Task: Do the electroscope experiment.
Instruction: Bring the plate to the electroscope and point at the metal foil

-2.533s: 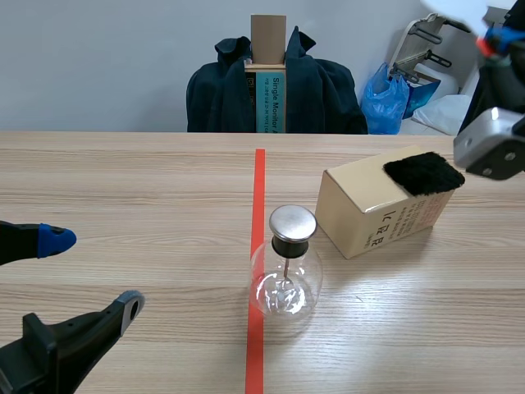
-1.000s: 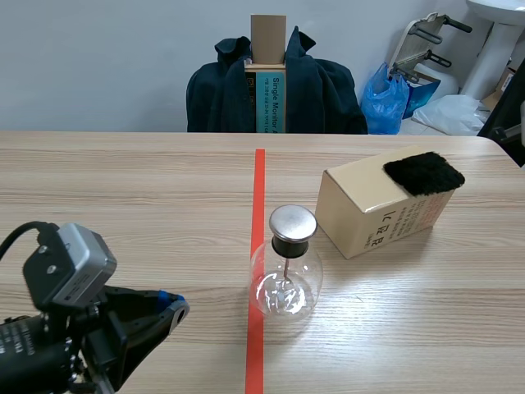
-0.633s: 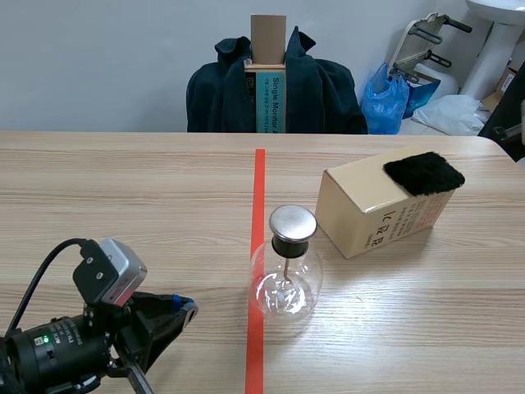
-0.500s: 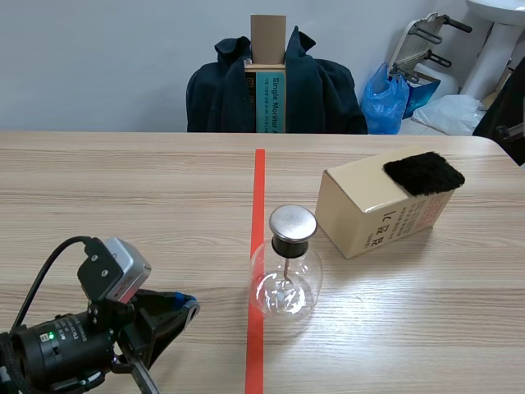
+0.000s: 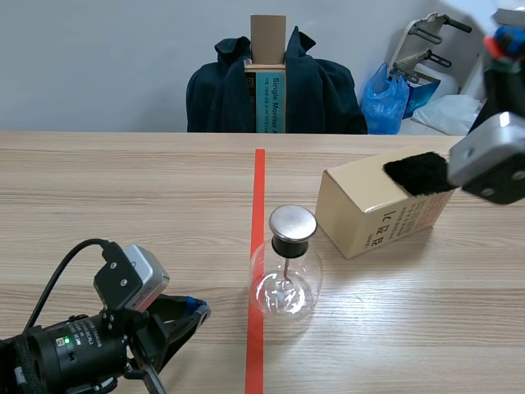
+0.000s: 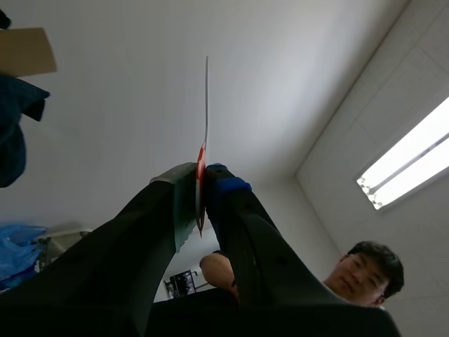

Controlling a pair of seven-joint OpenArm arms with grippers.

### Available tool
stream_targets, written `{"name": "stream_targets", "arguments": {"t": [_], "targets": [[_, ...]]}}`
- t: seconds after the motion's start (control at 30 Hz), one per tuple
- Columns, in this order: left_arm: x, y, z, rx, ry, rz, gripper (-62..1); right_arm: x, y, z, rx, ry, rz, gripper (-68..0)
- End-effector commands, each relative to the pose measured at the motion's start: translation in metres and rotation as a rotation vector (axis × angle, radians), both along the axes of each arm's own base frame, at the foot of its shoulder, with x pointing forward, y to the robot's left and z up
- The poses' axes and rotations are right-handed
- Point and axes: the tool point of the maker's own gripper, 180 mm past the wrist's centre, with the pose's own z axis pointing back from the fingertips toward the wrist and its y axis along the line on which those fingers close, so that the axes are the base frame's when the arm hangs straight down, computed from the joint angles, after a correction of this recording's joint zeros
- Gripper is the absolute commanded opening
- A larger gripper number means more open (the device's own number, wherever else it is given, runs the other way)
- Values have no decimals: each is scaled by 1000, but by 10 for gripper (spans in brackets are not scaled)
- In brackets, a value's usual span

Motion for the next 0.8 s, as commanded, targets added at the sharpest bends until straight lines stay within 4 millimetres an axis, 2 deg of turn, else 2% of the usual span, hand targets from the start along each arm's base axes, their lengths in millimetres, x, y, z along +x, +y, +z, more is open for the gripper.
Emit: {"name": "stream_targets", "arguments": {"t": [0.0, 0.2, 0.37, 0.53, 0.77], "targets": [[4, -5, 10, -25, -26, 3, -582, 2, 10, -5, -7, -3, 19, -667], [4, -5, 10, -25, -26, 2, -581, 1, 35, -58, -54, 125, 64, -667], [3, -14, 12, -40, -27, -10, -581, -5, 44, -94, -97, 215, 95, -667], [4, -29, 16, -60, -39, -29, -582, -10, 45, -111, -122, 255, 114, -667], [13, -41, 10, -54, -52, -18, -582, -19, 49, -117, -159, 265, 175, -667]]}}
